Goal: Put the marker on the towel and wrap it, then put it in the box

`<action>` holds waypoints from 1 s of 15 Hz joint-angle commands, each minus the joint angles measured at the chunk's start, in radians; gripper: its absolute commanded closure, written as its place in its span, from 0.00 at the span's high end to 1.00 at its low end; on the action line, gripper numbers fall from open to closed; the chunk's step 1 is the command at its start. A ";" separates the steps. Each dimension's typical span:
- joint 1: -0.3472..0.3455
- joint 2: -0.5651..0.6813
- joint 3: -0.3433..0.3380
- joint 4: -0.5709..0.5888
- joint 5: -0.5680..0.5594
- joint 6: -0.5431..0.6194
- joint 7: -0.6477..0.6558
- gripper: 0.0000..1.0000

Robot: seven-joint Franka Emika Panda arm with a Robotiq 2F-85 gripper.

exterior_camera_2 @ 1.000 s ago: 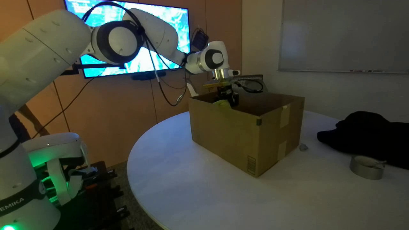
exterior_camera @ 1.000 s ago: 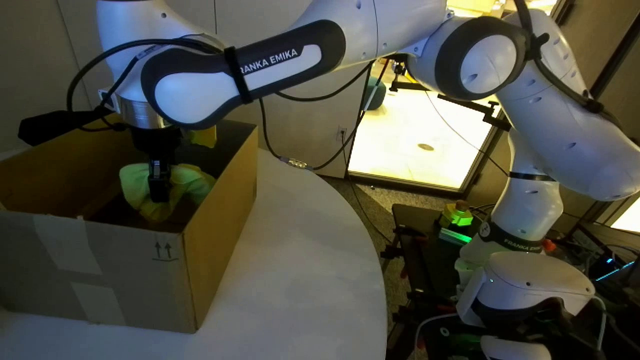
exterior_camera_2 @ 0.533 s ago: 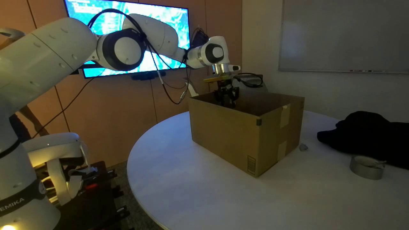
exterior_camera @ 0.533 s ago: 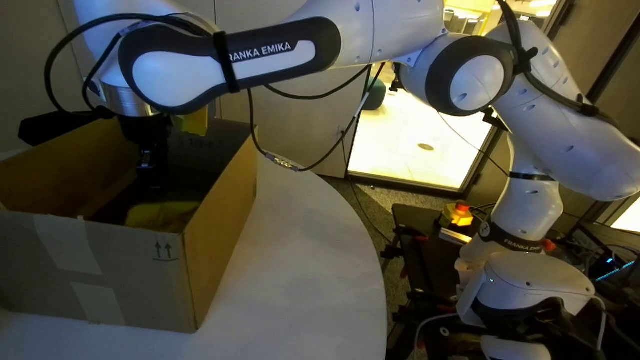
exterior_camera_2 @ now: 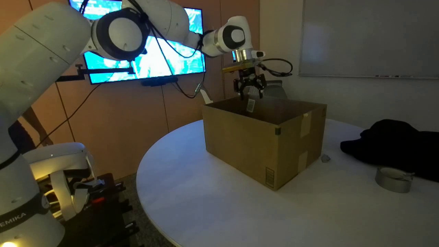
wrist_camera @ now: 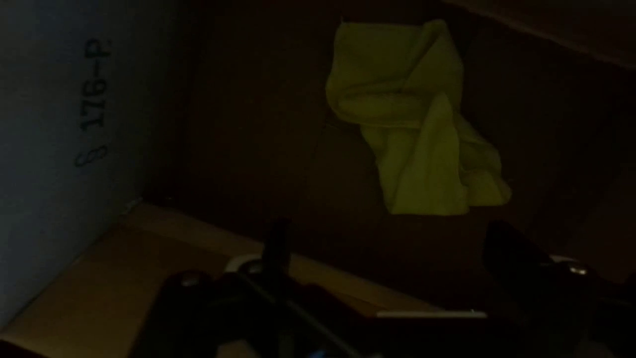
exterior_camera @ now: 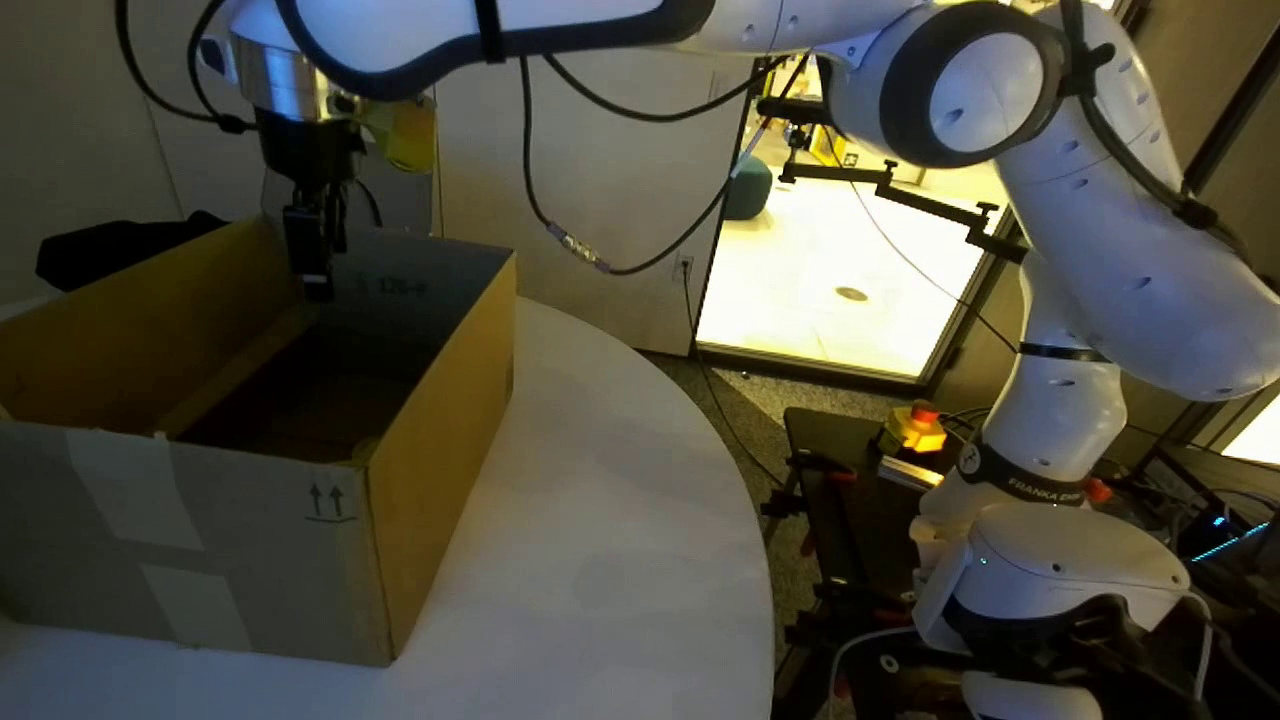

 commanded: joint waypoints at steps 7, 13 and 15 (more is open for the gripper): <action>-0.126 -0.416 0.054 -0.504 0.198 0.029 -0.054 1.00; -0.148 -0.617 0.016 -0.806 0.253 -0.013 -0.031 1.00; -0.150 -0.687 -0.005 -0.917 0.235 -0.031 -0.025 1.00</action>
